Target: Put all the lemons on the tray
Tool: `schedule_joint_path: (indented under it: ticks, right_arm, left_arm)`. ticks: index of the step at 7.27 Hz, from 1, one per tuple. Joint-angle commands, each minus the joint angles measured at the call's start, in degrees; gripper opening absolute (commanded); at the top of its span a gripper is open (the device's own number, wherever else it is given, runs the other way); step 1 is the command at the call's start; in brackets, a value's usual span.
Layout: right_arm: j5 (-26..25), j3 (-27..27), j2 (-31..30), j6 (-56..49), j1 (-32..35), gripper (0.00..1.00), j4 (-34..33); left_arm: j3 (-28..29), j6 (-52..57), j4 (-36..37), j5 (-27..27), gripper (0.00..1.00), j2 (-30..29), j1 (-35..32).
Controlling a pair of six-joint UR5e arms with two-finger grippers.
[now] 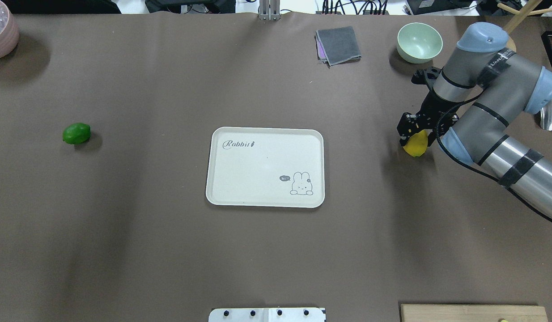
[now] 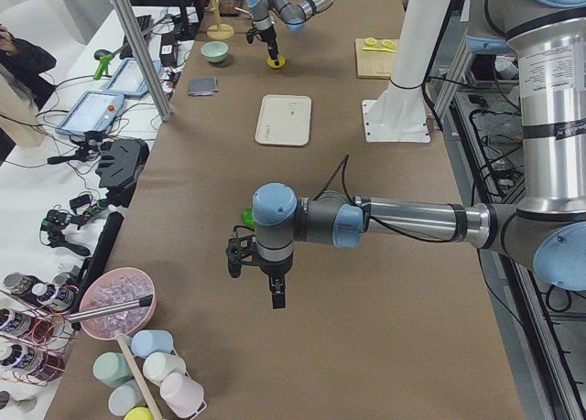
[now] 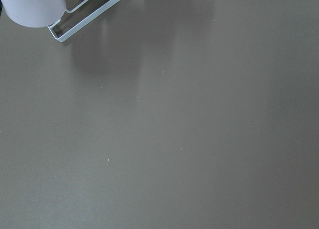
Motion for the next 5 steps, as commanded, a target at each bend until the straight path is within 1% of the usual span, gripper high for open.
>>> schedule_joint_path:
  ticks: [1,3,4,5]
  right_arm:
    - [1.58,0.32,0.25,-0.08,1.13,0.12,-0.11]
    - [1.58,0.68,3.83,0.53,0.87,0.12,-0.11]
    - [1.58,0.5,7.42,0.88,0.0,0.13,-0.28]
    - [1.58,0.59,10.24,4.1,-1.84,0.13,-0.98]
  left_arm:
    - [-0.07,0.01,0.0,0.0,0.98,0.0,0.01]
    - [0.02,0.1,0.0,0.0,0.98,0.0,0.01]
    - [-0.15,0.1,0.0,0.0,0.98,0.0,0.01]
    - [0.02,0.1,-1.13,0.09,0.98,0.0,0.01]
